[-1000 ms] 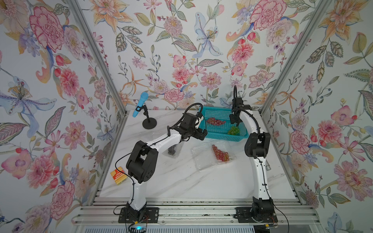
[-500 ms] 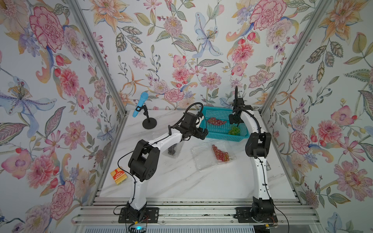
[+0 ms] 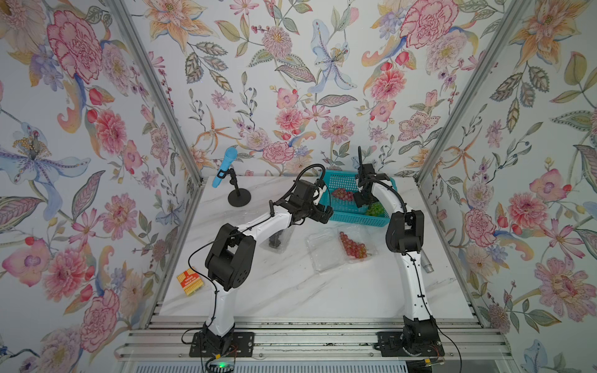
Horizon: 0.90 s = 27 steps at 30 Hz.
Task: Pack grapes into containers
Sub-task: Adjust the grape in the basket, then pick up the grape from the basket.
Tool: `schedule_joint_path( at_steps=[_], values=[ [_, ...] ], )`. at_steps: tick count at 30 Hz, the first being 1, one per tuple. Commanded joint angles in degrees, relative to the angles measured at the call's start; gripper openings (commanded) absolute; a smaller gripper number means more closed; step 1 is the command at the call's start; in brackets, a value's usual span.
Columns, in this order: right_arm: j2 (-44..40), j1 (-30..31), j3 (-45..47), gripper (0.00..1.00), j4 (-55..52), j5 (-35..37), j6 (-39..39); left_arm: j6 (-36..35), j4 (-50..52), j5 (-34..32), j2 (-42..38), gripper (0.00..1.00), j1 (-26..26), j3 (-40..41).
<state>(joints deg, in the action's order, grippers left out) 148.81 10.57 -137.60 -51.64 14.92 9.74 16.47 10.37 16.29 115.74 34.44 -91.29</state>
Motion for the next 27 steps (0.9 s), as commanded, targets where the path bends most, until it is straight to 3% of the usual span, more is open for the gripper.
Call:
schedule_joint_path(
  at_steps=[1, 9, 17, 27],
  values=[
    [-1.36, -0.66, 1.09, 0.69, -0.29, 8.11, 2.92, -0.47, 0.26, 1.02, 0.22, 1.0, -0.67, -0.54],
    [0.99, -0.79, -2.56, 0.69, 0.57, 17.56, 3.23, -0.21, 0.08, 0.9, 0.23, 1.0, -0.77, -0.38],
    [-0.7, -1.5, -1.7, 0.61, 1.54, 16.3, 1.78, 0.23, -0.85, 1.46, 0.19, 1.0, -0.77, 0.3],
    [-2.19, -1.6, -1.1, 0.42, 1.48, 13.96, 0.2, 0.84, -1.58, 1.53, -0.68, 1.0, -0.77, 1.61]
  ],
)
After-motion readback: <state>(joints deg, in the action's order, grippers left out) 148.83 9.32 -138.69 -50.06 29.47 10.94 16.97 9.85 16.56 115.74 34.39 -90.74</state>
